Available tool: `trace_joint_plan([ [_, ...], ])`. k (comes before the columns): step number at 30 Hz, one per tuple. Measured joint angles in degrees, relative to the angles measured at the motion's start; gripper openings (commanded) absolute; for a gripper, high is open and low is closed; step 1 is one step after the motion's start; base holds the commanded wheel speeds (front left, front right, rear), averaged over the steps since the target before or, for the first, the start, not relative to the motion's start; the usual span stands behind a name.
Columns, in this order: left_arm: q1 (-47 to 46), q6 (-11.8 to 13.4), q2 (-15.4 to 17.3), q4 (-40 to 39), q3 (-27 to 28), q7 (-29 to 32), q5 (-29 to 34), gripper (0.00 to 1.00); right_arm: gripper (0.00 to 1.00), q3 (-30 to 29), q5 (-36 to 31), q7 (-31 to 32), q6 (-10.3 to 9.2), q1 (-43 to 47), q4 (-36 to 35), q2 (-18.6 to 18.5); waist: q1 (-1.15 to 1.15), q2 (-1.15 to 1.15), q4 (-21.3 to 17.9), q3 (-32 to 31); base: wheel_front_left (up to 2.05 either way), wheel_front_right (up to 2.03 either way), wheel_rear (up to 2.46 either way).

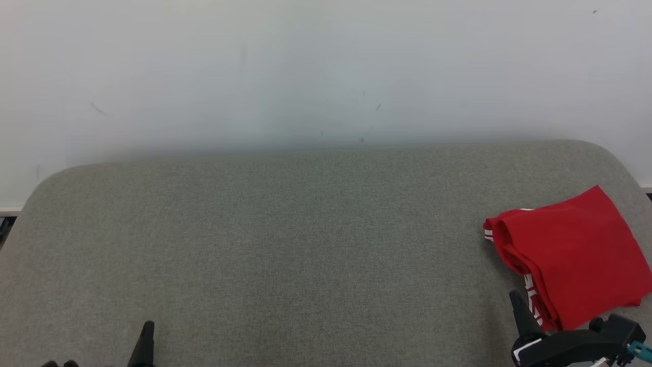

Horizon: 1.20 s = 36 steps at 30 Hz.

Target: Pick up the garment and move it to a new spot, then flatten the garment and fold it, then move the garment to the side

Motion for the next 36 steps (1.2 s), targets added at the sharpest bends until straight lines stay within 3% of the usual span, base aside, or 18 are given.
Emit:
trace_joint_plan([
  [36, -3.32, -5.06, -2.11, -0.82, 7.1, 4.37, -25.15, 0.0, 0.0, -2.86, 27.07, 3.96, 2.2, -2.98, -1.42, -0.13, 0.0, 0.0, -0.55, 3.07, 0.0, 0.0, 0.0],
])
